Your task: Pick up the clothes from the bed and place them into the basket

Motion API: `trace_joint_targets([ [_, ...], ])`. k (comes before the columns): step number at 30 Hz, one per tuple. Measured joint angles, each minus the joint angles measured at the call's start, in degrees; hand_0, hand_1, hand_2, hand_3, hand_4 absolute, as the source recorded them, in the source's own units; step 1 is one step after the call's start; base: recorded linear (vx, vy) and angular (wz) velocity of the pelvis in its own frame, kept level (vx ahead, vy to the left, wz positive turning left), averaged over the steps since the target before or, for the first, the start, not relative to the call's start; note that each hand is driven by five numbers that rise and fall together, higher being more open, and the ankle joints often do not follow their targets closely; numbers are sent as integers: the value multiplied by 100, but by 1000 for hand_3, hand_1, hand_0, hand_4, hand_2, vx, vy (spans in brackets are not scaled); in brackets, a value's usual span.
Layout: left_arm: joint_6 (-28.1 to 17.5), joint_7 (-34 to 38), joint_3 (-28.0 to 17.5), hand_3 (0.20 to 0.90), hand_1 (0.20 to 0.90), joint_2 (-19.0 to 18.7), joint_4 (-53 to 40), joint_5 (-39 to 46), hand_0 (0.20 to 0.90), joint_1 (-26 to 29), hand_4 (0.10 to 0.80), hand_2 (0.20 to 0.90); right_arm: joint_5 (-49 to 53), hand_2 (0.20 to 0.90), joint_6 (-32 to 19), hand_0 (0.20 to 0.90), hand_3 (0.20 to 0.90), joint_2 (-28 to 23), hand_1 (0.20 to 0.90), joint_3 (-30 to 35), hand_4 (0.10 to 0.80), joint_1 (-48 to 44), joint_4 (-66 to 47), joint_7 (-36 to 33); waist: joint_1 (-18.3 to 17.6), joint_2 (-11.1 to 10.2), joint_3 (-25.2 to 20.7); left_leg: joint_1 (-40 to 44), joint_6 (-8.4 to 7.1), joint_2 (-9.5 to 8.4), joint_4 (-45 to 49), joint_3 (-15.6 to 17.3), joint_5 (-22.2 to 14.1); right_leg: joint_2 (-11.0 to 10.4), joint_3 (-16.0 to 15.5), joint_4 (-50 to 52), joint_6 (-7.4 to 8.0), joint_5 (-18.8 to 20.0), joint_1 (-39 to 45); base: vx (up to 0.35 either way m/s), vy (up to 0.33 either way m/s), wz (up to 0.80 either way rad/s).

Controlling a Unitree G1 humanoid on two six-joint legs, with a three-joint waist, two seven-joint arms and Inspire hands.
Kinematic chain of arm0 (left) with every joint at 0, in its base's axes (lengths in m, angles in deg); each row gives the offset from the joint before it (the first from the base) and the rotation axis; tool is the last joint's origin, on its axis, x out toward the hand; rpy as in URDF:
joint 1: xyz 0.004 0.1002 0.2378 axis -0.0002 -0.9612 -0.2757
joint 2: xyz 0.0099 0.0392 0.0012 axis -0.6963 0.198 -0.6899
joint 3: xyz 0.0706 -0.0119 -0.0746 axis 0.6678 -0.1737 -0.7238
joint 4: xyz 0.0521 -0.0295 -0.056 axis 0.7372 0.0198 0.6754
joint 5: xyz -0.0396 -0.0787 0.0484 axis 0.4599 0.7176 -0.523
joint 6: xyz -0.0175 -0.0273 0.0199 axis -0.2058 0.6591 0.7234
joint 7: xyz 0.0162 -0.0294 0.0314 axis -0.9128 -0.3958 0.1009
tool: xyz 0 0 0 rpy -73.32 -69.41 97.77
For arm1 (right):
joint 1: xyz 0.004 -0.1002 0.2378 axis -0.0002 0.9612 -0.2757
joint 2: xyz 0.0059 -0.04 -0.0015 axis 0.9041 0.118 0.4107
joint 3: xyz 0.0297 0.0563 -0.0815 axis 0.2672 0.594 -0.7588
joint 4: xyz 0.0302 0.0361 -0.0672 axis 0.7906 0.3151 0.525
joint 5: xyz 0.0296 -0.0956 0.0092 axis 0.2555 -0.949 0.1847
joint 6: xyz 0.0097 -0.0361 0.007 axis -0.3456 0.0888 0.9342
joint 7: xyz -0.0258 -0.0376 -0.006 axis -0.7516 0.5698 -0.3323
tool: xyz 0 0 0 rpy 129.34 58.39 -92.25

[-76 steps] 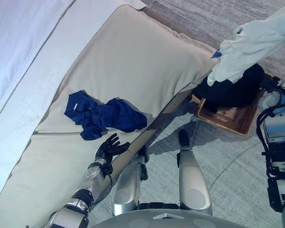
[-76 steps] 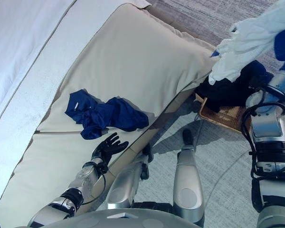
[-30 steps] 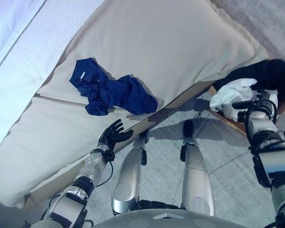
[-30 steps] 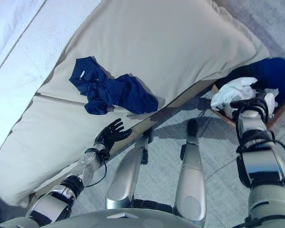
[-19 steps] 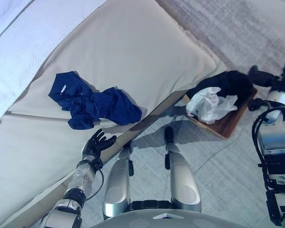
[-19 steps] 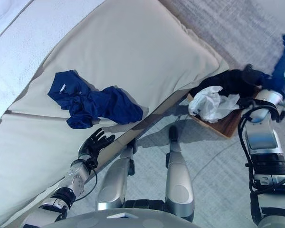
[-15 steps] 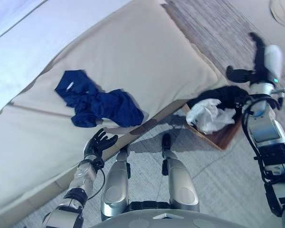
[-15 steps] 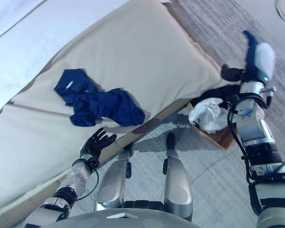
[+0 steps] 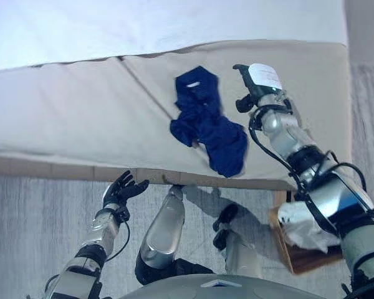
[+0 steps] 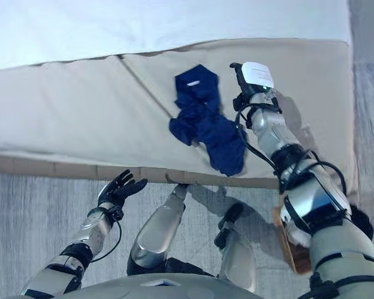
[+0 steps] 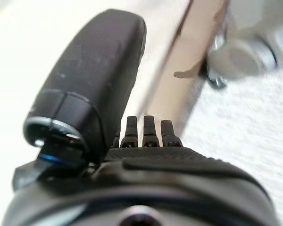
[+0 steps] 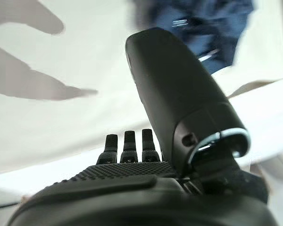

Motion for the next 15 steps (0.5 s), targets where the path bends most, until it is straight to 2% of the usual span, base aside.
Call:
trace_joint_targets([
  [4, -14, -130, -7, 900, 900, -33, 78, -79, 900, 38, 800, 900, 564, 900, 392, 900, 900, 398, 900, 23, 800, -209, 1290, 378, 369, -127, -63, -288, 70, -118, 234, -113, -82, -68, -270, -18, 26, -18, -50, 5, -2, 30],
  [7, -19, -242, -7, 900, 900, 10, 89, -103, 900, 48, 800, 900, 901, 900, 596, 900, 900, 519, 900, 79, 800, -255, 1504, 443, 457, -132, -60, -511, 74, -152, 398, -200, -162, -88, -324, -19, 50, -43, -155, 65, -60, 12],
  [12, -78, -379, 28, 900, 900, 27, -133, -96, 900, 40, 800, 900, 1150, 900, 1094, 900, 900, 575, 900, 52, 800, -547, 1612, 646, 513, -194, -51, -971, 62, -136, 599, -359, -161, 21, -475, -55, 86, -91, -432, -30, -25, 10],
  [15, -178, -410, 142, 900, 900, 59, -361, -96, 900, 38, 800, 900, 1131, 900, 1472, 900, 900, 528, 900, -127, 800, -969, 1808, 990, 531, -217, -61, -1216, -20, -126, 595, -485, -106, 44, -608, -2, 87, -91, -641, -23, -93, 14],
])
